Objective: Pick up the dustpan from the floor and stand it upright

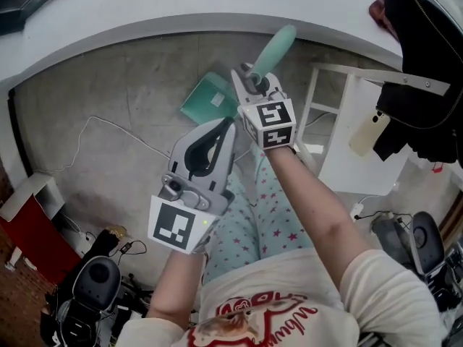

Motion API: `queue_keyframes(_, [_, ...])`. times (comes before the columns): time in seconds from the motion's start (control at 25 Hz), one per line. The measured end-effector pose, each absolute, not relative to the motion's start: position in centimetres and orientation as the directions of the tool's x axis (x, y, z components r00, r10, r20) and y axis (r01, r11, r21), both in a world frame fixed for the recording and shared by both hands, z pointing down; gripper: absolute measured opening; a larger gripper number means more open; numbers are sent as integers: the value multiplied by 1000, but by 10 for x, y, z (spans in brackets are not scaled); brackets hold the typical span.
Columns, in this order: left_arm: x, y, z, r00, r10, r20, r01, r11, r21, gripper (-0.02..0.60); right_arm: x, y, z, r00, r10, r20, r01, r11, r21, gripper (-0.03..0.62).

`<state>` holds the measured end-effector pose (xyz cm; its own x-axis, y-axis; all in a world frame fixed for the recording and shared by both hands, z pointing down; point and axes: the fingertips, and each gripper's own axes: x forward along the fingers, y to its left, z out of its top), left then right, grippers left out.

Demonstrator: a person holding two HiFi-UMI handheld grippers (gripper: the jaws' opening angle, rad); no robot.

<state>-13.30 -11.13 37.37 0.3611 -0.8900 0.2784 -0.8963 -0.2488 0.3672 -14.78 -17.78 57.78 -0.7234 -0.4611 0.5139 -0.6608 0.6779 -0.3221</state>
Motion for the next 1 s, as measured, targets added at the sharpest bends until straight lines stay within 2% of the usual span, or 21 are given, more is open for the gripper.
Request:
queue_keyframes(0.68, [-180, -28, 370, 424, -866, 266, -871, -310, 382, 3, -199, -89, 558, -747, -426, 511, -571, 804, -164, 92])
queue_keyframes(1.0, [-188, -3, 366, 430, -867, 252, -869, -323, 374, 3, -192, -90, 560, -714, -480, 510, -637, 748, -187, 92])
